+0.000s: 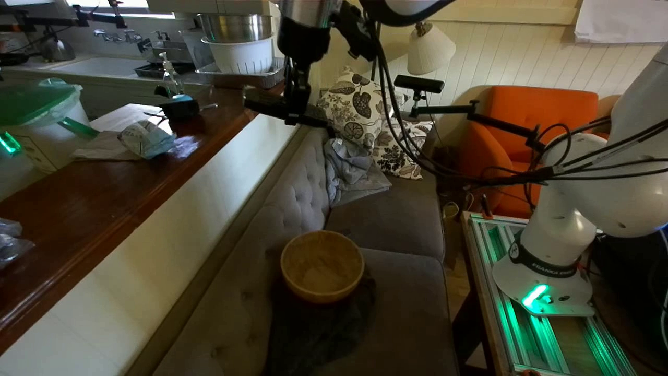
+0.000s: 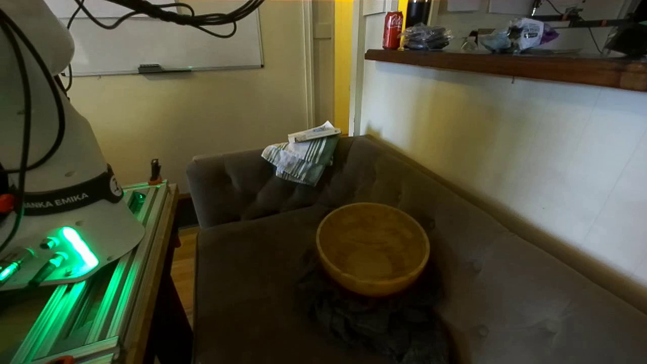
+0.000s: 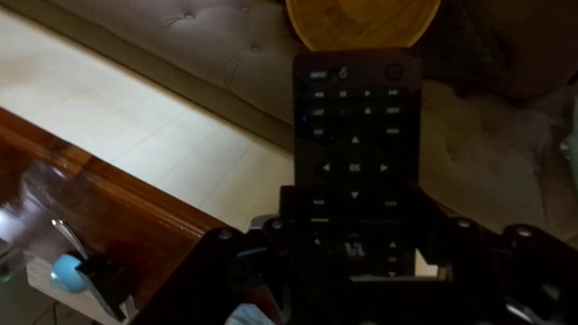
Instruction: Put the black remote control on the counter.
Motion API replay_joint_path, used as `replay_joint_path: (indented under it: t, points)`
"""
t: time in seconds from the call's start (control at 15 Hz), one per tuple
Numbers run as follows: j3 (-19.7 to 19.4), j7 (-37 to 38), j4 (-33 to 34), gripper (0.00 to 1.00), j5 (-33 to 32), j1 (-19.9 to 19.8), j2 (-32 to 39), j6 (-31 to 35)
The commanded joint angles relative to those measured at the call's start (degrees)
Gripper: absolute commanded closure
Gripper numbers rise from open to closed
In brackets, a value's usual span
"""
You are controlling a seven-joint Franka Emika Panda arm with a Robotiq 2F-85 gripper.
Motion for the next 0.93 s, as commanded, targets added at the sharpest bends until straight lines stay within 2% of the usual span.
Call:
replay_joint_path:
  t: [0.0,0.13,0.27,0.47,0.53,0.6,0.67,0.87]
  points:
    - [3.0,-5.3,14.5,0.64,-3.6,3.4,8.0,-9.6]
    - [4.4,-9.2,20.8,0.64,-3.0,5.3,12.0,-14.4]
    - [4.9,-13.8,26.6,0.64,0.4,6.5,16.2,-19.1]
    - [5.5,-13.6,34.7,0.64,1.0,8.0,22.7,-25.9]
    - [5.5,-10.9,37.3,0.64,2.6,8.3,24.9,-26.9]
    - [5.7,-11.4,40.1,0.64,5.9,8.2,26.7,-27.5]
    - [5.4,-11.6,31.3,0.39,2.2,7.8,21.5,-23.5]
    - [5.5,-11.6,36.4,0.39,4.6,8.0,25.7,-24.7]
